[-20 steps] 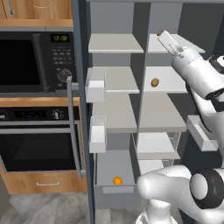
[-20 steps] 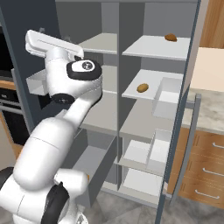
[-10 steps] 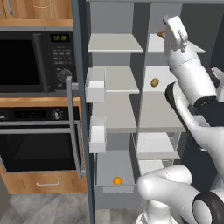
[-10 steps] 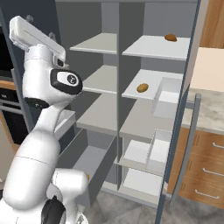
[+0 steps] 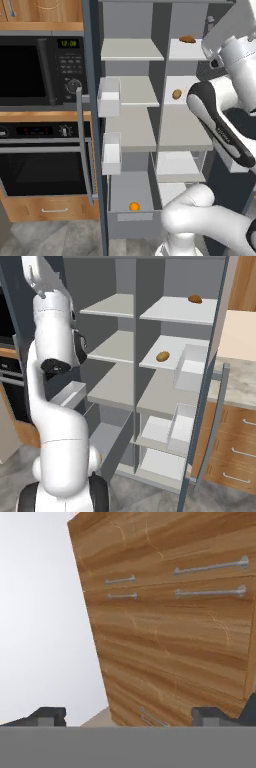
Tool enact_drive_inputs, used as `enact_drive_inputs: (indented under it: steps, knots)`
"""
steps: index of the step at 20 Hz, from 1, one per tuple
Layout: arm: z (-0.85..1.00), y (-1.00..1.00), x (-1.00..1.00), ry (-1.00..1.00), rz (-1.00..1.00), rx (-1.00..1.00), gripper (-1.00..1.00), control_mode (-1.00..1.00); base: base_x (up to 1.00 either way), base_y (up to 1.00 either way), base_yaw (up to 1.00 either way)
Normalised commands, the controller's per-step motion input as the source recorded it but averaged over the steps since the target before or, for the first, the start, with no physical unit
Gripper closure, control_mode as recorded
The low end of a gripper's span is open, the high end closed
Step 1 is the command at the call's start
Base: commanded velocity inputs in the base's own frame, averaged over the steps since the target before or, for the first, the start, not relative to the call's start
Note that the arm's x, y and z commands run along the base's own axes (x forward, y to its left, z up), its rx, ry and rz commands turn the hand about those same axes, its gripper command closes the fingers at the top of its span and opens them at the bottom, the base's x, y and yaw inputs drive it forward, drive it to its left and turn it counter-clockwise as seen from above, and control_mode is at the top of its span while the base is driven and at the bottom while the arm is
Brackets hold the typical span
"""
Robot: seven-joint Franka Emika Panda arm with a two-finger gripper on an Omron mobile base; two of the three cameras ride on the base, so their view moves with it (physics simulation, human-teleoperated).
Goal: Take the potato and orange from the fridge shelf and place them in the freezer drawer to begin freezing them.
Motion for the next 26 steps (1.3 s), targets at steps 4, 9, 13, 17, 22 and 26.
enact_drive_inputs:
  steps: [4, 9, 13, 17, 22, 26]
  knots:
    - [-0.66, -0.43, 0.0, 0.03, -0.02, -0.41, -1.0, -1.0, 0.0, 0.0, 0.0]
    - [-0.81, -0.2, 0.01, 0.13, -0.07, -0.81, -1.0, -1.0, 0.0, 0.0, 0.0]
    - [-0.79, -0.24, 0.13, 0.39, -0.05, -0.69, -1.0, -1.0, 0.0, 0.0, 0.0]
    - [-0.98, 0.0, 0.12, 0.45, -0.2, -0.67, -1.0, -1.0, 0.0, 0.0, 0.0]
    - [-0.9, 0.11, 0.34, 0.59, -0.17, -0.48, -1.0, -1.0, 0.0, 0.0, 0.0]
    - [-1.0, 0.08, 0.14, 0.38, -0.13, -0.29, -1.0, -1.0, 0.0, 0.0, 0.0]
